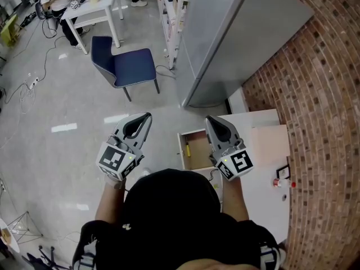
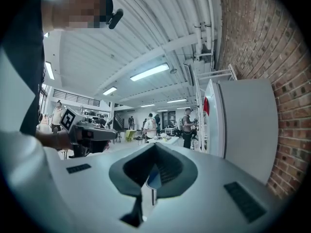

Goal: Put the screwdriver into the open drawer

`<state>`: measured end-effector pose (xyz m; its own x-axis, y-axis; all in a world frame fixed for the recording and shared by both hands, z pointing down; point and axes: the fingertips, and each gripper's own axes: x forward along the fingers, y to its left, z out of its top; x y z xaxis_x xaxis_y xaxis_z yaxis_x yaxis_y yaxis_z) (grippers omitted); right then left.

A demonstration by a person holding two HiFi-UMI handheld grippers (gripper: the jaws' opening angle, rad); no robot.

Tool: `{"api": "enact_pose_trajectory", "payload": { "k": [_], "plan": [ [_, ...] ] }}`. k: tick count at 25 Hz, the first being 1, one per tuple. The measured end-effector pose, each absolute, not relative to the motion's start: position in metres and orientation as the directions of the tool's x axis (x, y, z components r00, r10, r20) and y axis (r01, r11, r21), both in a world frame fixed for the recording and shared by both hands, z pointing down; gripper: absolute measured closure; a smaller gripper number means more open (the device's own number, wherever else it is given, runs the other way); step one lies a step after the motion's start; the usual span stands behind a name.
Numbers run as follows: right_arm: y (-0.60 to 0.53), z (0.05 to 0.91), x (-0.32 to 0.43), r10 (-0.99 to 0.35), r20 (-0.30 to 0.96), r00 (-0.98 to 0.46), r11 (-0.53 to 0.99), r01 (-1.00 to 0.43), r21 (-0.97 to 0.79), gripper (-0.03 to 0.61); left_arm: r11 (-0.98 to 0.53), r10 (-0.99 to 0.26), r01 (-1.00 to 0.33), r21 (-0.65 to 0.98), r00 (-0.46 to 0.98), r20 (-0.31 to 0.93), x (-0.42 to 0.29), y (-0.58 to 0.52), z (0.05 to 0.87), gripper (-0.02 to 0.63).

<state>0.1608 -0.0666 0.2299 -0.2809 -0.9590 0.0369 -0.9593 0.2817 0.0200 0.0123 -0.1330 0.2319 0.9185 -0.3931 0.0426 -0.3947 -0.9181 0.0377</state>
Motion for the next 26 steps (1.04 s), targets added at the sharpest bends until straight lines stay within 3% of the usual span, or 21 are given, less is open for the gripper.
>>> {"api": "enact_pose_trajectory", "payload": {
  "k": [26],
  "plan": [
    [-0.064,0.257,0.143,-0.944,0.107,-0.311,0.312,-0.95,-0.005,0.569,-0.895,-0.441,-0.445,0.034,0.893,0.088,-0.006,-0.13,0.247,0.609]
  ]
}}
